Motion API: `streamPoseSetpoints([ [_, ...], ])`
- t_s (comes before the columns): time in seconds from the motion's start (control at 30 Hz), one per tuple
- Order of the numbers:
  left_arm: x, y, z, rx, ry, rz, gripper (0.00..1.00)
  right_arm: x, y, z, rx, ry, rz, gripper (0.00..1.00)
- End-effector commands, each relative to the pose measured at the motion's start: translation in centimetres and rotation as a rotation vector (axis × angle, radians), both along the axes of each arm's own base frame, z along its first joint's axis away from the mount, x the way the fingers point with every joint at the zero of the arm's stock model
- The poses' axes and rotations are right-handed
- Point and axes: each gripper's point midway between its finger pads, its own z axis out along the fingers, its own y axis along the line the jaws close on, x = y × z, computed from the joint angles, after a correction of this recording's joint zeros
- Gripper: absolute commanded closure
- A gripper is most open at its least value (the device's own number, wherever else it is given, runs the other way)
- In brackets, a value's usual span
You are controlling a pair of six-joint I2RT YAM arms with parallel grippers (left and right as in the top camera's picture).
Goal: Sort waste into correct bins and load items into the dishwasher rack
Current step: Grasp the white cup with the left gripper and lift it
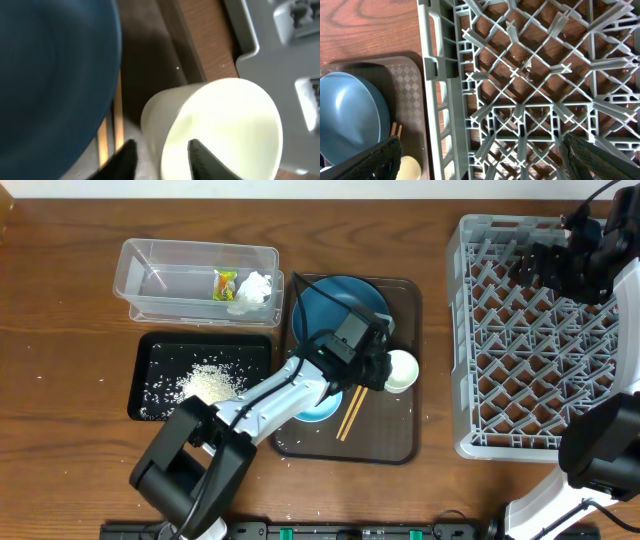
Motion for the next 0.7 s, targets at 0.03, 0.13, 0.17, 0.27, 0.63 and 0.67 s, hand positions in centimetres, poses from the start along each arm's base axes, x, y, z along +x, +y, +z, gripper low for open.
streamPoseSetpoints([
  [0.03,0.5,0.3,0.9,-0.023,-0.003,0.016,0.94,0.1,-0.2,1.0,-0.026,-0.022,0.008,0.01],
  [0.13,1.5,1.5,3.1,-0.076,-0.008,0.052,0.94,-0.4,-0.8,0.6,-0.061,0.002,-0.008,0.01],
  [0.17,1.9,2.0,4.3,-0.112,-0.006,0.061,0.94,-0.5,-1.1,0.5,-0.078,0.012,-0.016,0.01],
  [0.27,3.3,4.3,7.8,-0.220,0.000,0.117,0.94,-0.9,-1.5,0.3,-0.102,0.029,-0.016,0.01],
  [0.63,7.8,12.3,17.3,-0.782,0.202,0.208,0.94,-3.0,14.0,5.9,0.362,-0.348,0.790,0.06],
  [0.67,7.8,12.4,18.0,-0.814,0.210,0.184,0.94,-3.4,15.2,6.0,0.371,-0.361,0.839,0.05],
])
